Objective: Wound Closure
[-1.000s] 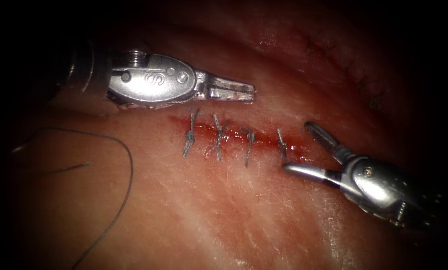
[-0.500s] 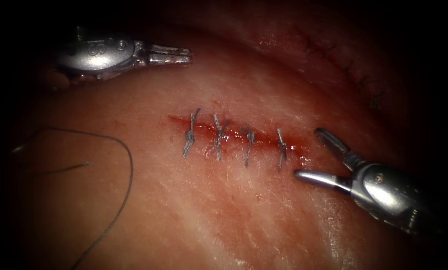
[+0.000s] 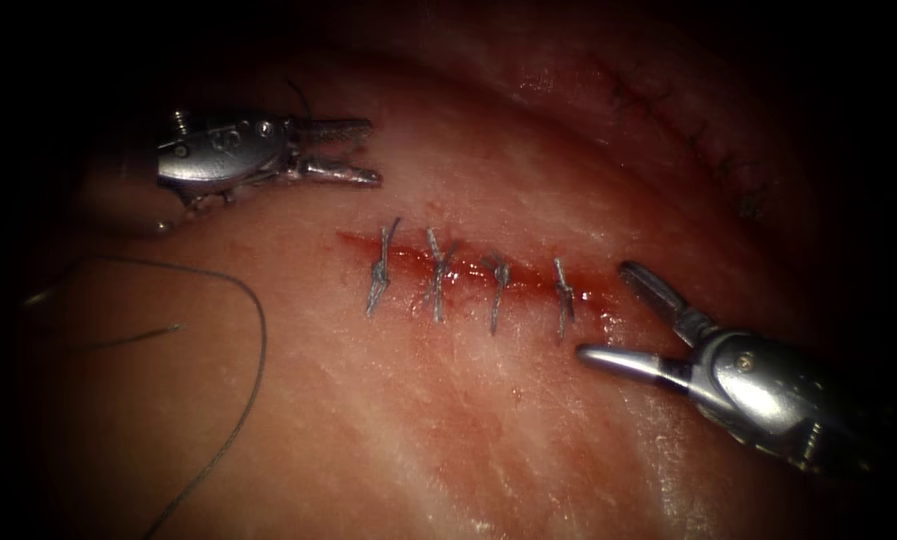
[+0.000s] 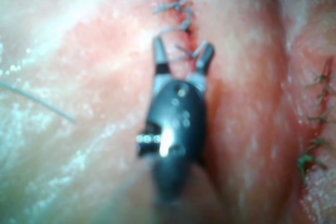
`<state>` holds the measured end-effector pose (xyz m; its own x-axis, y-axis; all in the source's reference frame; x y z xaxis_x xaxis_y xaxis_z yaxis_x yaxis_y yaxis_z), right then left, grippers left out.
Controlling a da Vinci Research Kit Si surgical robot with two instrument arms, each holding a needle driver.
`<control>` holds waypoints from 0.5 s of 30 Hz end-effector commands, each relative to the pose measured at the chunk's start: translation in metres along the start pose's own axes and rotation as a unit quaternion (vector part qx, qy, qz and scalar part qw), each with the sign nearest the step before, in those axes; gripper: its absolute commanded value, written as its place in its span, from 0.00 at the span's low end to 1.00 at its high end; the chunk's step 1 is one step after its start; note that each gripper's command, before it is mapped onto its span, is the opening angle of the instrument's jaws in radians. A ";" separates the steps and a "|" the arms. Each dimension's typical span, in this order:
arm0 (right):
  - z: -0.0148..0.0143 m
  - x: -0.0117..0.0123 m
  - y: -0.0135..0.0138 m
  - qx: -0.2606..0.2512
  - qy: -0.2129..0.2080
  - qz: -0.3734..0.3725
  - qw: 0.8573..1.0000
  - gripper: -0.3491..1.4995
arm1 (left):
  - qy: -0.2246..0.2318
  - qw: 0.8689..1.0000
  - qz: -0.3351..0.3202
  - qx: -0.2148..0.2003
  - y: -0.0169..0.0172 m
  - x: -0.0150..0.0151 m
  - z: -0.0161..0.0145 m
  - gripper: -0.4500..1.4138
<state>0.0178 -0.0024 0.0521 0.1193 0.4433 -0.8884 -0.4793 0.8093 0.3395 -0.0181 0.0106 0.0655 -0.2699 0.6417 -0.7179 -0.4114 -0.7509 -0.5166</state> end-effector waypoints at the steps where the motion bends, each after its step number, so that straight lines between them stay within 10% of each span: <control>1: 0.0006 -0.0007 -0.0005 0.002 0.000 0.001 1.000 0.99 | 0.000 1.000 -0.010 0.001 0.0003 -0.0008 0.0007 0.55; 15: 0.0010 -0.0006 -0.0010 -0.001 0.000 0.001 1.000 0.99 | -0.011 1.000 -0.013 -0.016 0.0003 -0.0027 -0.0035 0.63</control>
<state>0.0183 -0.0026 0.0519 0.1196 0.4424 -0.8888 -0.4826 0.8083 0.3374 -0.0136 0.0086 0.0648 -0.2817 0.6622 -0.6944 -0.3935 -0.7397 -0.5459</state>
